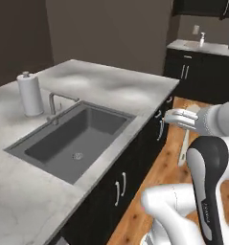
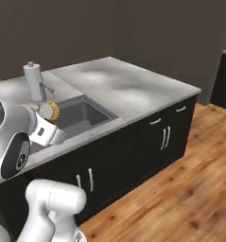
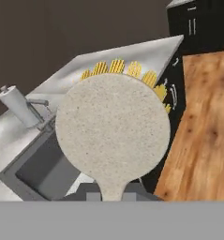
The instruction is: Grab the spray bottle from the cabinet, then place it next to the cutting board for sanitizing. Then grab the dish brush from the countertop next to the sink and place it next to the cutting board.
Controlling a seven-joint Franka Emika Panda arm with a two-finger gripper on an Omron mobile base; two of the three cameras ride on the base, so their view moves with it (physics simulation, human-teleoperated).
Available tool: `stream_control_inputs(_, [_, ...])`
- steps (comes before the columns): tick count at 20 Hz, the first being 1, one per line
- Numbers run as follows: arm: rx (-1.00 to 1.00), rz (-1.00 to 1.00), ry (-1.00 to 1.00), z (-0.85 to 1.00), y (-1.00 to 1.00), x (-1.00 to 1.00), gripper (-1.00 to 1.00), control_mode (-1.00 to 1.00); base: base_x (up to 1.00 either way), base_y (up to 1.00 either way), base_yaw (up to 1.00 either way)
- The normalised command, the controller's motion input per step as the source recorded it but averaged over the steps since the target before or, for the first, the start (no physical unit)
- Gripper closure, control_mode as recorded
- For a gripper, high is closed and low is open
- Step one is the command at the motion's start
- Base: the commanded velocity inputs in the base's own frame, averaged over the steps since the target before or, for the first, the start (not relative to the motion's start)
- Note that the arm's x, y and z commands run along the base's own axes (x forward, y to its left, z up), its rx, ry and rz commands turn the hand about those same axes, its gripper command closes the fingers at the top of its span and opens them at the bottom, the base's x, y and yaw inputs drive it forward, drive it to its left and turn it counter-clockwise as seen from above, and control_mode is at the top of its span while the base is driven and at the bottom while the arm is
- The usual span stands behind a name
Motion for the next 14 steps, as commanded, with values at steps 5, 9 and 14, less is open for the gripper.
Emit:
stream_control_inputs(5, [0.0, 0.0, 0.0, 0.0, 0.0, 0.0, 1.0, 1.0, 0.01, 0.0, -0.98])
stream_control_inputs(9, [0.0, 0.0, 0.0, 0.0, 0.0, 0.0, 1.0, 1.0, 0.94, 0.0, -0.49])
stream_control_inputs(14, [0.0, 0.0, 0.0, 0.0, 0.0, 0.0, 1.0, 1.0, 1.0, 0.0, -0.34])
